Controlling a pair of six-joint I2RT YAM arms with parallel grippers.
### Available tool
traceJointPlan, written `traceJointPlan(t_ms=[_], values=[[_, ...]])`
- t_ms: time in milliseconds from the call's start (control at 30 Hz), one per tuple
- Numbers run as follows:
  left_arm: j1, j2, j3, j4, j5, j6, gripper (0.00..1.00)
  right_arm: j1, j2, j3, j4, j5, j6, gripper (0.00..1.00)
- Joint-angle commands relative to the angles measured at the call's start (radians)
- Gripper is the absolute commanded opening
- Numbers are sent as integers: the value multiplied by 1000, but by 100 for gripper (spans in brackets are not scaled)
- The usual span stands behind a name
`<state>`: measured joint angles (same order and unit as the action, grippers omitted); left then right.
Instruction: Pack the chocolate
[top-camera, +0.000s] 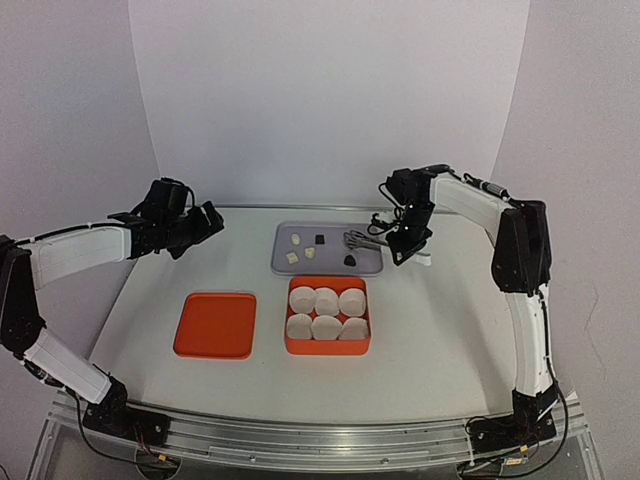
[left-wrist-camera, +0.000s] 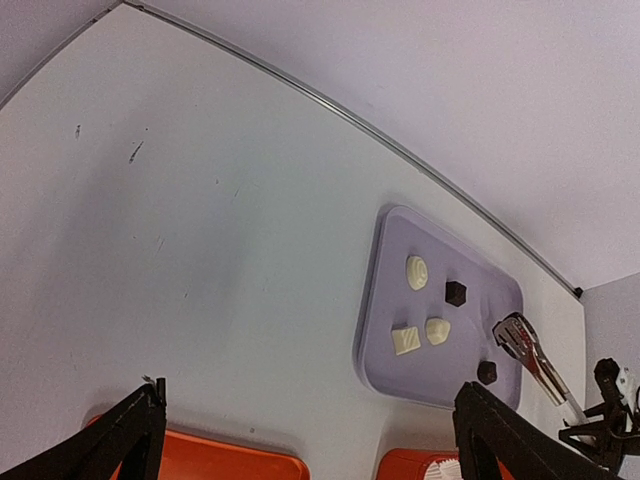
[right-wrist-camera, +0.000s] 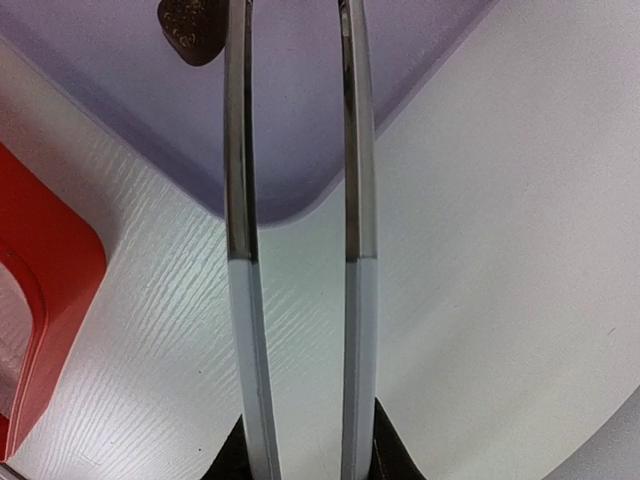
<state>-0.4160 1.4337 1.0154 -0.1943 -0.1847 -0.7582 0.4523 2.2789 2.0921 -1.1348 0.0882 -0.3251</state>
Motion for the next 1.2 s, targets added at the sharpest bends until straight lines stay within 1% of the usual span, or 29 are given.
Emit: traceJointPlan(t_ms=[0,200,400,500,600,700,900,1067,1167], values=[[1,-37,-21,47,2,1,100,34,-178,-56,39,-10,37,6],[2,-37,-38,72,19,0,100,81,-333,-198,51,26,98,6],[1,-11,-40,113,62,32,100,204,-528,-402,42,8,235,6],[0,18,-27,118,73,43,100,265,-630,-504,0,-30,298,6],[-5,58,-10,132,103,49,100,309,-703,-560,-76,-1,375,6],[-14,106,6,145,123,50,100,352,-761,-605,-109,-42,428,6],[-42,168,39,149,136,55,100,430,-788,-661,-195,-58,484,6],[-55,184,36,158,140,45,100,470,-788,-689,-204,-80,474,7],[-60,188,34,158,142,41,100,473,-776,-696,-207,-80,465,7]])
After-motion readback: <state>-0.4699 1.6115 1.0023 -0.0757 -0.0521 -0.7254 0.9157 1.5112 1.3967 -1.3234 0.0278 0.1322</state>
